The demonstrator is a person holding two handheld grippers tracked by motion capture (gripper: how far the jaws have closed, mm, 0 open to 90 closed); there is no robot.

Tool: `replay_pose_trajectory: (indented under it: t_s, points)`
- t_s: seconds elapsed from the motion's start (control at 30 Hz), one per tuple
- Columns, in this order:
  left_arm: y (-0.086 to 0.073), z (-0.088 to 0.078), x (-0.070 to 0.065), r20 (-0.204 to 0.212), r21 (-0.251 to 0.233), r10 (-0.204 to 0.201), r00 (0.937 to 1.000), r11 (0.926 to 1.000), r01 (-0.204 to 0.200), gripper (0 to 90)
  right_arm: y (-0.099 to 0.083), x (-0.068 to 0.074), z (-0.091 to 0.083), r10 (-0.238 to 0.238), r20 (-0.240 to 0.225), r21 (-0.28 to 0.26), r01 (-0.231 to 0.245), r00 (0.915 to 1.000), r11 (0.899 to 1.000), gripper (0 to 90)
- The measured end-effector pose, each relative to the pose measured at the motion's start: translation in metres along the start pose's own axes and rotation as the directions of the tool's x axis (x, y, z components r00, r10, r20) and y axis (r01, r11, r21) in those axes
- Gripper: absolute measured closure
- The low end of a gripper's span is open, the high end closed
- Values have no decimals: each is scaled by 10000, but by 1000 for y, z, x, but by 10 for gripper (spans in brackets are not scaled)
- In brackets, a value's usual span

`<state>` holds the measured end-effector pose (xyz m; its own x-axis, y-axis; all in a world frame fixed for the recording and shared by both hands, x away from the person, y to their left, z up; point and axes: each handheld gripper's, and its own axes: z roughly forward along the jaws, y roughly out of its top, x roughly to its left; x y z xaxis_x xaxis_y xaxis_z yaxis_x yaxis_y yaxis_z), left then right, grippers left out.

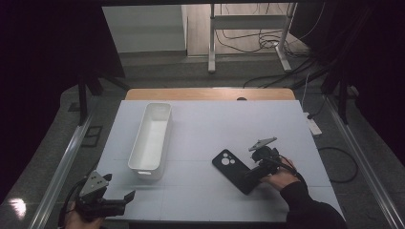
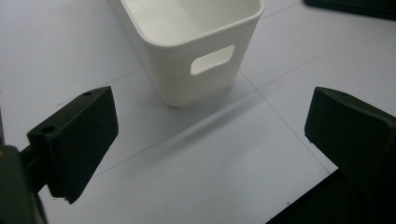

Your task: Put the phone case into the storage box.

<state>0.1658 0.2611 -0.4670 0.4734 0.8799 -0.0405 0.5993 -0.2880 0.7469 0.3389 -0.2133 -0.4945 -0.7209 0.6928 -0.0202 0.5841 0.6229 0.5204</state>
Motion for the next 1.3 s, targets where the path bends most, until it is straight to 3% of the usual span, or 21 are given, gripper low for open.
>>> replay_pose_trajectory:
  t_s: [0.27,0.57,0.8,1.1,1.3]
  points:
    - [0,0,0,-7,14,20,10000,10000,-20,38,-9,-2,19,125,-147,839,-112,9998,9964,0]
    - [0,0,-1,5,43,34,10000,10000,-34,38,-8,-1,18,84,-137,984,-70,9999,9951,8]
    - [0,1,0,0,55,66,10000,10000,-66,38,-5,0,10,-214,-503,958,262,9985,9951,309]
    - [1,1,-1,-12,77,92,10000,9999,-92,39,-3,-7,5,29,-1171,1007,89,9931,9949,688]
    - [0,1,0,5,58,68,10000,10000,-68,39,-3,-11,4,91,-1277,1042,43,9918,9945,813]
